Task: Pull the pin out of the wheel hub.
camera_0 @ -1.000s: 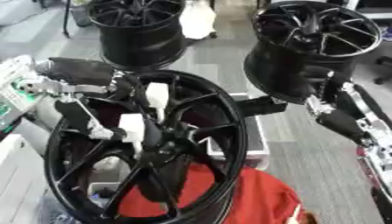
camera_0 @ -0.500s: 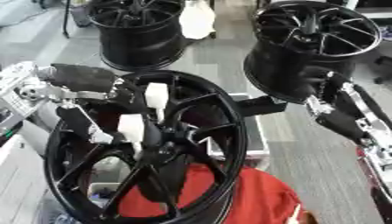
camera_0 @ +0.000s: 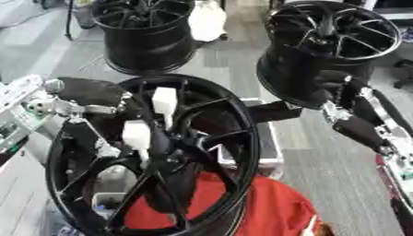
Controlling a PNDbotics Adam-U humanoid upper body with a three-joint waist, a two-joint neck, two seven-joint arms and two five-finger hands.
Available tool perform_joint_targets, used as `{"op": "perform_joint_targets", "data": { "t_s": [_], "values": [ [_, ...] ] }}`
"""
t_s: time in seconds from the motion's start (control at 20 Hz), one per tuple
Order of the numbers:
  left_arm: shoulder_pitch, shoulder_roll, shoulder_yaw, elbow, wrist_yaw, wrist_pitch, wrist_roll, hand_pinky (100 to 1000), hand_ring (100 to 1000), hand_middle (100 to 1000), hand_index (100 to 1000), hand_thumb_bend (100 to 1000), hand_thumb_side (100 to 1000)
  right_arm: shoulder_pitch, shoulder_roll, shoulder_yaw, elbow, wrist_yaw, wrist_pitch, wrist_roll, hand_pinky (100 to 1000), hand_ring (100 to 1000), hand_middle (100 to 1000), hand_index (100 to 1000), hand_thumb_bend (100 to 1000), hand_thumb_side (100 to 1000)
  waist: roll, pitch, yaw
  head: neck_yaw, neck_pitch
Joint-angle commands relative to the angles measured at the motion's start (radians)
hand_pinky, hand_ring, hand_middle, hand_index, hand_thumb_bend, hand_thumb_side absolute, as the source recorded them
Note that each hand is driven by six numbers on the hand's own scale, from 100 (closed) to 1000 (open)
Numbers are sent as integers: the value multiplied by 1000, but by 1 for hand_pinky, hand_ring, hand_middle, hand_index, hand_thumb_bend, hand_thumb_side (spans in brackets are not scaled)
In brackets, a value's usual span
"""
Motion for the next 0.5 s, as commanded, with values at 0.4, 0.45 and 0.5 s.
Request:
{"op": "perform_joint_targets", "data": {
  "t_s": [0.4, 0.45, 0.5],
  "values": [
    [-26, 32, 40, -34, 90, -350, -348, 382, 425, 482, 685, 100, 135, -15, -18, -3, -7, 4, -2, 0, 709, 719, 799, 863, 100, 386, -5, -11, 3, -4, 3],
    [-35, 37, 54, -40, 115, -350, -348, 382, 424, 482, 684, 100, 135, -14, -18, -3, -7, 4, -2, 0, 709, 718, 799, 863, 100, 385, -5, -12, 4, -4, 3],
    [-45, 44, 68, -46, 139, -350, -348, 382, 423, 481, 683, 100, 134, -14, -18, -3, -7, 4, -2, 0, 709, 718, 799, 863, 100, 385, -5, -13, 5, -4, 3]
  ]
}}
